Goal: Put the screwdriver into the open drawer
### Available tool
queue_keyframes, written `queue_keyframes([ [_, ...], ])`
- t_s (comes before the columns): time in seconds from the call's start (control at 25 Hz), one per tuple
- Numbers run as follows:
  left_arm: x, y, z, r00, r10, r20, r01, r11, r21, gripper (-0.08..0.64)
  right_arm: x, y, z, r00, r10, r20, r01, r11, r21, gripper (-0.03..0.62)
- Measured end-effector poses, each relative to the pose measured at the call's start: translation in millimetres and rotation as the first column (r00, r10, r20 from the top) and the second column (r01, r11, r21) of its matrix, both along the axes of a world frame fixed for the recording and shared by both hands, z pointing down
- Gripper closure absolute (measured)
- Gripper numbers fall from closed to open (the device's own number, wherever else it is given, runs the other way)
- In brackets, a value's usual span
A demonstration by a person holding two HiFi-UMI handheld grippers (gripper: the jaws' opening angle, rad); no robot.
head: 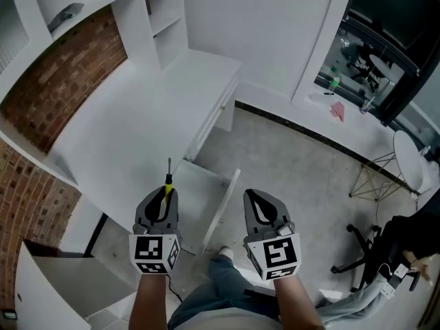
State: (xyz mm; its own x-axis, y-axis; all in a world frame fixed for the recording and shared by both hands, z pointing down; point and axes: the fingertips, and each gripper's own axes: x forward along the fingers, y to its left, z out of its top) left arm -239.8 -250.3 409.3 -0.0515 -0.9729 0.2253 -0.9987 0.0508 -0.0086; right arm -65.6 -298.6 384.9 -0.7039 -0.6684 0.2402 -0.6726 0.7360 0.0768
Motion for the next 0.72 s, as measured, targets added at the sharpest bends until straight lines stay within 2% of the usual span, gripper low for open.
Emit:
queue_keyframes([
  [0.32,4,-49,30,0.996,0.085,-0.022,-0.086,0.994,-0.07,0.476,6,-35,31,0.997,0.076,-0.027,-0.078,0.994,-0.081,0.581],
  [0.48,4,-69,57,0.989,0.139,-0.042,-0.143,0.983,-0.118,0.476,9,-43,48,0.99,0.142,-0.023,-0.144,0.981,-0.131,0.581],
  [0.56,5,-75,79,0.984,0.17,-0.057,-0.177,0.97,-0.165,0.476,11,-43,66,0.98,0.196,-0.016,-0.196,0.961,-0.195,0.581],
  [0.72,13,-81,126,0.967,0.244,-0.073,-0.255,0.93,-0.264,0.476,21,-36,108,0.946,0.324,-0.015,-0.31,0.89,-0.334,0.581],
])
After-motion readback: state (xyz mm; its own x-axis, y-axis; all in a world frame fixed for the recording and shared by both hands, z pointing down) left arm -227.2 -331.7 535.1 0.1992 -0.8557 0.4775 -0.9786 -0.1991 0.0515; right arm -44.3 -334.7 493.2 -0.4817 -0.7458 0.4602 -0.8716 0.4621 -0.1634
